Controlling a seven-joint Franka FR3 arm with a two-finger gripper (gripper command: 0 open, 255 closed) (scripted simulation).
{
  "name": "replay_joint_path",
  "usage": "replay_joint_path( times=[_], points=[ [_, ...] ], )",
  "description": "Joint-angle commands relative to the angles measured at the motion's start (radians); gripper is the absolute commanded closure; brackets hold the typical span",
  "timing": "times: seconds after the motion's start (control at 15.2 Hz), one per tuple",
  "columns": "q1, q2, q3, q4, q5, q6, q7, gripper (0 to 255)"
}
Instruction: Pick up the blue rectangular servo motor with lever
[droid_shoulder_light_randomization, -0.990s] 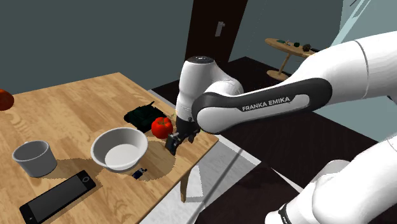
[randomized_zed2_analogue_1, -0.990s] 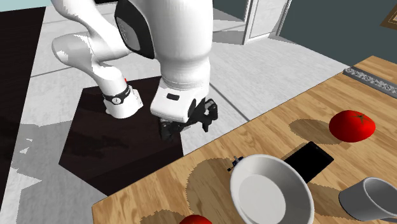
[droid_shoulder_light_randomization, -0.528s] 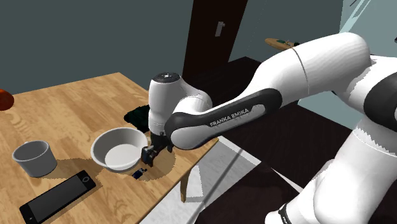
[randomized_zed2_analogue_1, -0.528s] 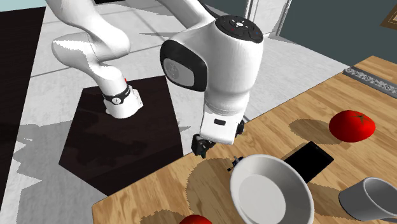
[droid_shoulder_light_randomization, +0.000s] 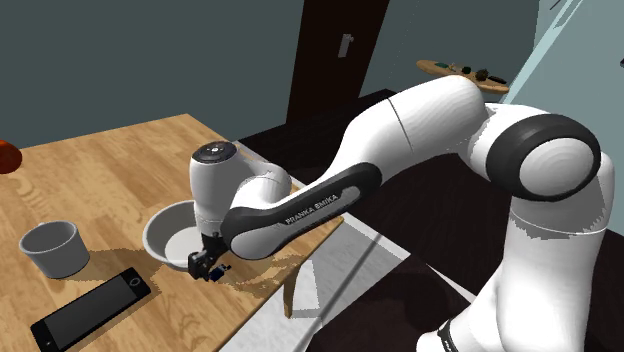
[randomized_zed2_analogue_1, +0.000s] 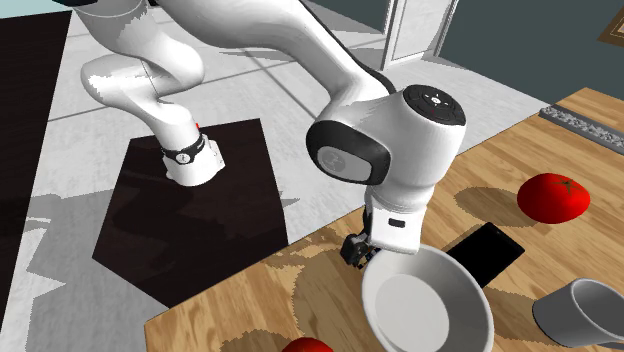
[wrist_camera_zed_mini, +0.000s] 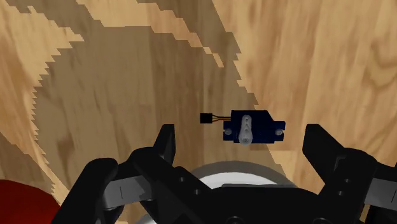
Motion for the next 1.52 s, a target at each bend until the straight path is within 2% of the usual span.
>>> replay_joint_path(
  times=[0.0,0.4,0.46,1.06,1.45],
  points=[
    [0.011,0.024,-0.007,0.005,-0.015,0.016,0.013,0],
    [0.023,0.065,-0.024,0.000,-0.040,0.060,0.030,0],
    [0.023,0.065,-0.024,-0.004,-0.041,0.064,0.031,255],
    [0.022,0.065,-0.022,0.000,-0.041,0.060,0.030,255],
    [0.006,0.012,0.000,0.008,-0.008,0.002,0.009,255]
  ],
)
